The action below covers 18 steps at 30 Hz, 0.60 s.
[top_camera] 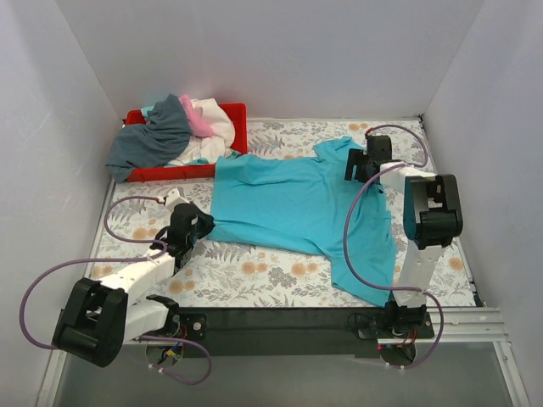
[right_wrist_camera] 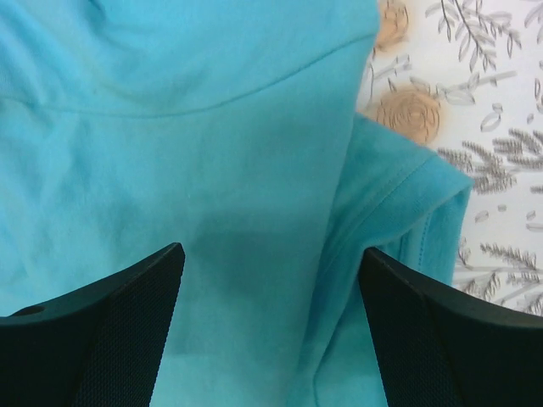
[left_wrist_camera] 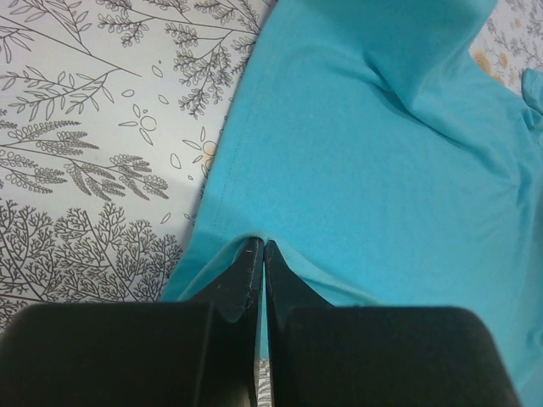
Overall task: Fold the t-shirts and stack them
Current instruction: Fold the tshirt
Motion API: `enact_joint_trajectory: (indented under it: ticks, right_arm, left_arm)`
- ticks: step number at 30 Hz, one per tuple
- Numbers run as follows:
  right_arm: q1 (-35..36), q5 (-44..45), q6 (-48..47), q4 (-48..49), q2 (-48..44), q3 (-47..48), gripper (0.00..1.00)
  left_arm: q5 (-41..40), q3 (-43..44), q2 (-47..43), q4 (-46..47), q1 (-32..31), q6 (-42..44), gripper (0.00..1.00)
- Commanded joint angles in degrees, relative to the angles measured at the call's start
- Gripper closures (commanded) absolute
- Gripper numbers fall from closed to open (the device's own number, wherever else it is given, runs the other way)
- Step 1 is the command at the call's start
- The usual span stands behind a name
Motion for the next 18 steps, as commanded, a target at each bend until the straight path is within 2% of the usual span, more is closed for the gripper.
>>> enact_joint_trajectory:
  ticks: [1,11,18]
  right_arm:
    - [0.46,1.99,-1.27,-6.19,4.32,7.13,0.25]
    - [0.46,4.72,-2.32,-15.15,15.58,24.46,0.23]
    - [-1.82,4.28,-1.09,-15.42,16.81,26.67,0.21]
  left_arm:
    - [-0.74,2.27,1.11,1.36,1.16,2.23,1.0]
    - [-1.97,4.2,3.67,3.21,3.53,3.28,1.0]
    - [-1.97,5.08,5.25,4.7,4.41,4.08,1.0]
